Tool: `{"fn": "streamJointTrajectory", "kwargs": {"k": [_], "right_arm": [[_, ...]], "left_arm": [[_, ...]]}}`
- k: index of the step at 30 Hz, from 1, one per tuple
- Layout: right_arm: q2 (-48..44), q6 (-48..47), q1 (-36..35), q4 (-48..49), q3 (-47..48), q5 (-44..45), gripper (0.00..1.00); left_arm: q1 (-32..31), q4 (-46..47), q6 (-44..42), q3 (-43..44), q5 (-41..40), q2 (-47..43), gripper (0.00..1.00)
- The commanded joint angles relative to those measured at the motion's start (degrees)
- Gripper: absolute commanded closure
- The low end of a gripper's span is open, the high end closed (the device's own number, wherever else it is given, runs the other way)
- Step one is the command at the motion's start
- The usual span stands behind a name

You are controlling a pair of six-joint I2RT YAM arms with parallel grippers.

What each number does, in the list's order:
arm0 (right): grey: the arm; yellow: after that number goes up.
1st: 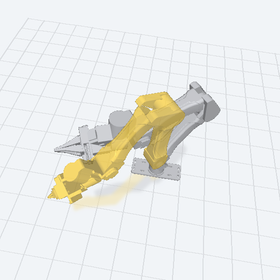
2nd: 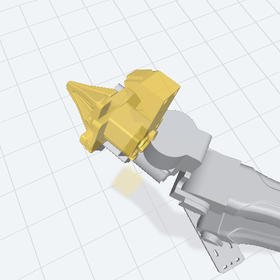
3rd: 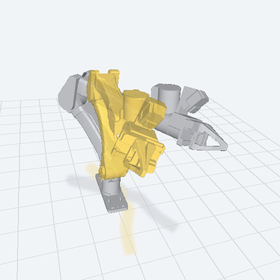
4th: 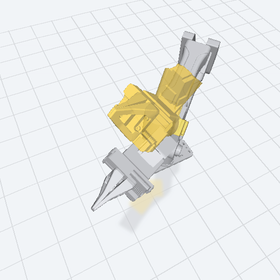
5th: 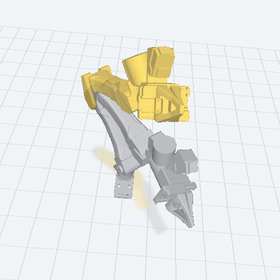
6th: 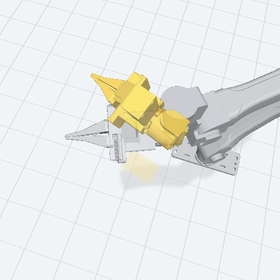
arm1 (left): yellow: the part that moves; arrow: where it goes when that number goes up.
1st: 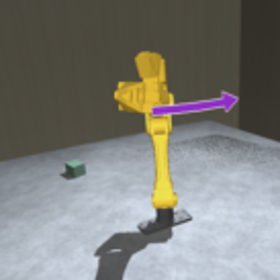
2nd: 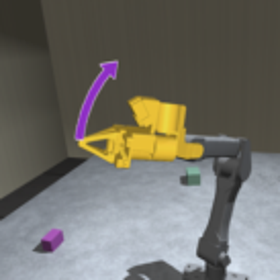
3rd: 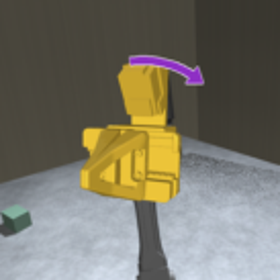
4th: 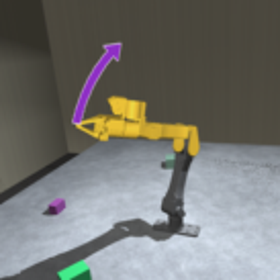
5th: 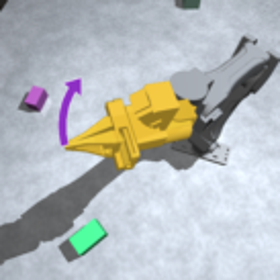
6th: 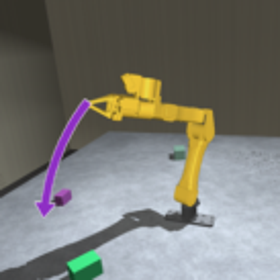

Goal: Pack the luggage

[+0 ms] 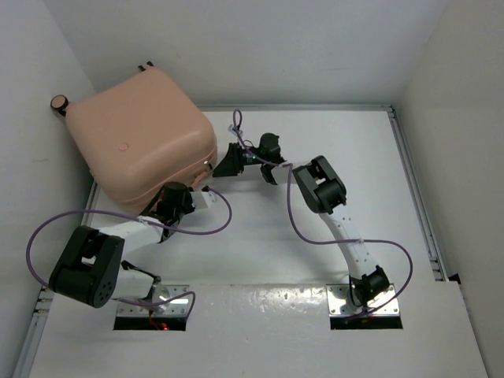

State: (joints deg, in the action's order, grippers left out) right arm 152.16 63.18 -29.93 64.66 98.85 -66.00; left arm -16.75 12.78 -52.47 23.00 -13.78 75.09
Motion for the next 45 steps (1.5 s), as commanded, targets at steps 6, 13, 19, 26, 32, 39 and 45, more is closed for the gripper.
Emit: {"fn": "streamJointTrajectory", "kwargs": {"k": [6,13,19,26,32,39,45], "right_arm": [[-0.8,-0.9,-1.8,0.7,6.3,1.9,0.48],[1.0,-0.7,-2.7,-0.9,11.5,3.7,0.67],[-2.8,-9.5,-3.0,-9.0,7.9,5.1,1.0],[-16.3,-30.0,-0.7,-16.9,-9.6,15.1,1.0],[-23.0,-46.0,0.7,-30.1,-13.5,27.8,1.0],[-22.3,-59.2,1.5,-33.4,-12.4,38.6,1.0],[-18.6,-66.3,3.0,-33.3,-8.1,44.2,1.0]], "left_arm": [[1.7,-11.4,0.1,-3.5,-5.6,0.5,1.0],[1.7,-11.4,0.1,-3.5,-5.6,0.5,1.0],[1.7,-11.9,0.6,-4.1,-6.1,-1.1,1.0],[4.2,-11.4,-4.6,-10.2,-5.4,-7.5,1.0],[9.0,-9.6,-9.0,-13.2,-3.5,-9.3,1.0],[11.9,-7.6,-10.9,-12.5,-2.5,-7.7,1.0],[15.4,-6.5,-12.0,-10.7,-2.0,-4.2,1.0]]}}
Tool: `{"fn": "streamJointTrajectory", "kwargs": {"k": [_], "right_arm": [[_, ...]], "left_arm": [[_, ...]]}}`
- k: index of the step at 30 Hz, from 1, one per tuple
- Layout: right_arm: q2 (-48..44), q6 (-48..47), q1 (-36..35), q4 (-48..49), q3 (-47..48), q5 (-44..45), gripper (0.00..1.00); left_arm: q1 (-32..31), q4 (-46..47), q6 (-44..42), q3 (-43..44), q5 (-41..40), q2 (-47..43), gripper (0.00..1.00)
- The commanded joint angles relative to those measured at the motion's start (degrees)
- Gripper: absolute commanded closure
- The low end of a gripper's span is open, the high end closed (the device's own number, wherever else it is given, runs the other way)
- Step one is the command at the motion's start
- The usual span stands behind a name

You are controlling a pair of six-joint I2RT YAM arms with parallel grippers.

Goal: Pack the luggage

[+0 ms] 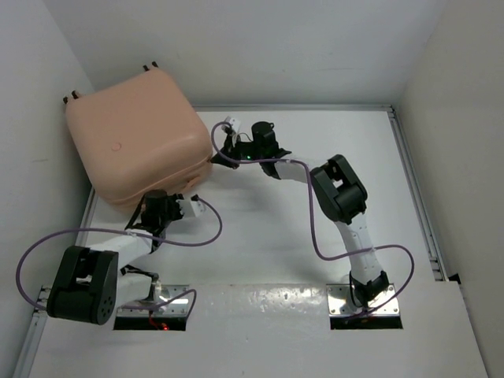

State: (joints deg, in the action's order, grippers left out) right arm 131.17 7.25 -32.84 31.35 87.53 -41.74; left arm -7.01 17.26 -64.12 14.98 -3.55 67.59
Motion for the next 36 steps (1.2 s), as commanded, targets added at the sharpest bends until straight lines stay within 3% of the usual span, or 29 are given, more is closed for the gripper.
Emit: {"fn": "streamJointTrajectory", "kwargs": {"k": [1,9,16,21,22,23,24,25,26,28,31,32,33,34,36], "right_arm": [[3.2,-12.8,6.0,1.1,3.4,21.8,1.0],[12.2,-15.6,7.8,-0.7,16.2,27.0,1.0],[25.6,-10.7,7.4,0.1,38.2,24.4,1.0],[30.0,-9.0,5.0,5.2,42.2,24.3,1.0],[29.7,-8.0,4.6,5.6,40.5,24.9,0.91],[28.9,-7.7,4.7,5.8,39.1,25.1,0.8],[26.2,-5.7,4.5,6.3,37.3,25.3,0.74],[22.5,-5.8,4.6,8.8,29.6,25.5,0.7],[18.4,-5.8,4.9,9.4,26.8,25.5,0.54],[12.1,-5.3,5.4,9.4,17.6,24.6,0.42],[-0.7,-4.4,6.8,6.4,8.6,23.4,0.35],[-2.7,-4.3,7.8,5.0,7.3,22.6,0.21],[-4.9,-4.0,8.5,2.2,3.4,22.2,0.15],[-10.5,-3.9,9.1,-1.0,2.3,21.4,0.1],[-14.4,-2.8,11.3,-6.9,-2.2,20.0,0.0]], "left_arm": [[6.5,-10.9,-1.1,-2.2,-11.7,4.1,1.0],[9.5,-8.6,-5.3,-2.2,-9.2,6.0,1.0],[10.8,-7.4,-7.6,-2.7,-8.1,7.0,1.0],[11.3,-7.4,-7.6,-2.2,-6.2,5.5,1.0],[11.3,-7.4,-6.3,-2.2,-6.2,4.7,1.0],[11.3,-8.2,-5.3,-0.8,-3.8,3.5,0.97],[11.3,-10.2,-4.2,0.9,-1.8,0.6,0.87],[11.3,-15.0,-0.9,2.9,0.4,-1.2,0.66],[11.3,-16.7,1.3,6.9,4.6,-3.0,0.53],[7.6,-19.4,7.5,13.3,5.7,-6.8,0.29],[0.3,-21.1,14.6,21.5,1.9,-6.3,0.24],[-1.3,-22.3,20.5,29.0,-1.6,-5.3,0.24],[-3.7,-24.2,23.4,33.1,-2.5,-4.0,0.19],[-4.4,-29.0,26.0,37.4,-2.5,-2.8,0.05],[-5.5,-33.2,32.5,48.0,-0.6,-0.3,0.0]]}}
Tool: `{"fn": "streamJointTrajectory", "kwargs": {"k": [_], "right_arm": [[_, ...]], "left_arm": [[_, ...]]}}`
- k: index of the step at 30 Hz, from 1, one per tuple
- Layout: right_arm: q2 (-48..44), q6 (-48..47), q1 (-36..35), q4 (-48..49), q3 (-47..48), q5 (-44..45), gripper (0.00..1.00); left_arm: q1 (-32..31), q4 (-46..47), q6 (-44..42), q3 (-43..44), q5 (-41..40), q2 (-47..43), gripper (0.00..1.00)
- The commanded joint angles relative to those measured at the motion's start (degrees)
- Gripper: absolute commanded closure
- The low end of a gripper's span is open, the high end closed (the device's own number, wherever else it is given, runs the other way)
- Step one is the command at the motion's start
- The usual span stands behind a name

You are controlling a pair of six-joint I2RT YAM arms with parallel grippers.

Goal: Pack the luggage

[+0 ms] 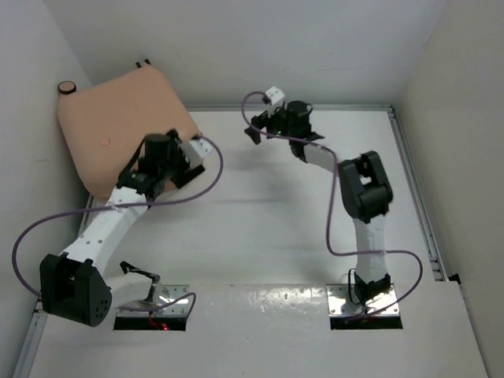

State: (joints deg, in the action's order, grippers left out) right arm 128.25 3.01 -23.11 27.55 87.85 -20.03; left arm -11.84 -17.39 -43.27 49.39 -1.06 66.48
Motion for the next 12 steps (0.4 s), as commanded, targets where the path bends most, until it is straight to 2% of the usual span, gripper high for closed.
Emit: {"fn": "streamJointTrajectory", "kwargs": {"k": [1,4,5,6,9,12], "right_arm": [[-17.9,2.1,2.2,-6.5,-3.7,-2.2,0.0],[-26.7,2.0,5.3,-14.7,-9.3,-3.0,0.0],[-33.2,1.9,7.4,-20.4,-11.5,-2.7,0.0],[-35.0,2.1,8.3,-22.7,-13.0,-2.8,0.0],[-44.6,1.3,12.3,-30.7,-18.1,-2.4,0.0],[-52.5,1.8,16.3,-35.6,-22.1,-1.9,0.0]], "left_arm": [[-2.0,-1.7,13.3,16.3,-3.1,1.4,0.0],[-5.4,-4.9,23.3,24.4,-3.9,3.9,0.0],[-5.4,-9.4,28.0,28.9,-3.9,5.1,0.0],[-6.0,-11.2,30.5,30.4,-3.3,6.4,0.0],[-6.0,-13.0,37.2,31.2,-2.4,7.8,0.0],[-4.6,-10.0,38.9,27.2,0.3,5.9,0.0]]}}
